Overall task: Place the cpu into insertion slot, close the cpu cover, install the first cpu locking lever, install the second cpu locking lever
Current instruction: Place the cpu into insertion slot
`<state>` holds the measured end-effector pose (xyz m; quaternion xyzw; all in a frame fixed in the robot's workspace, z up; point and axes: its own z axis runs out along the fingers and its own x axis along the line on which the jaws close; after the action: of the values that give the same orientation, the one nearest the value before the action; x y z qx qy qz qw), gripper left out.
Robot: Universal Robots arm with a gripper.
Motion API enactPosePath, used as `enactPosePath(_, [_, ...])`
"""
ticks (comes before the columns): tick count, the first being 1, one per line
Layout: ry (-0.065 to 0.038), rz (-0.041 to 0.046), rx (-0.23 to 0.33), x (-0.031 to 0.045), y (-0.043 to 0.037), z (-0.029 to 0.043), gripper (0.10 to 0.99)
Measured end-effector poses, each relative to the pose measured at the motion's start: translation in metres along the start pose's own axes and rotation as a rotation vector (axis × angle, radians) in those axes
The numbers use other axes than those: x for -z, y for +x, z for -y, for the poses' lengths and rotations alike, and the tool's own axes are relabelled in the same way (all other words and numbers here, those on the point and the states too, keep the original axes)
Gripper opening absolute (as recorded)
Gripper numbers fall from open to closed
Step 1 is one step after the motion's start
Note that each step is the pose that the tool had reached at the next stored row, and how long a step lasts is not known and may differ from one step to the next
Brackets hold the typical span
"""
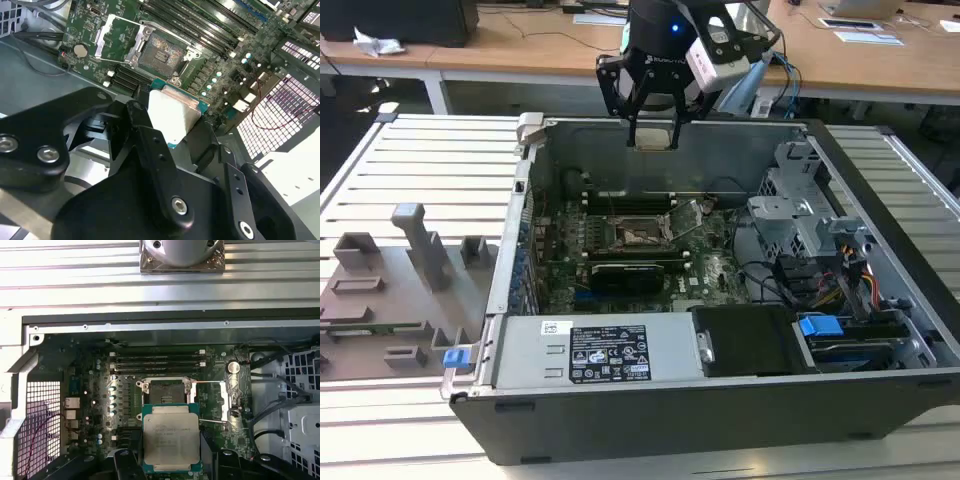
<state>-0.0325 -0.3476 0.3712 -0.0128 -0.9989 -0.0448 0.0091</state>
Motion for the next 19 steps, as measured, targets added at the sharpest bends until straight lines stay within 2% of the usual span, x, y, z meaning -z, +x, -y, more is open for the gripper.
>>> enactPosePath(10, [0.000, 0.0000, 0.000, -0.0047, -0.0001, 0.0004, 0.545])
enactPosePath(19, [0.001, 0.0000, 0.000, -0.0127, -0.0002, 0.0011, 0.545])
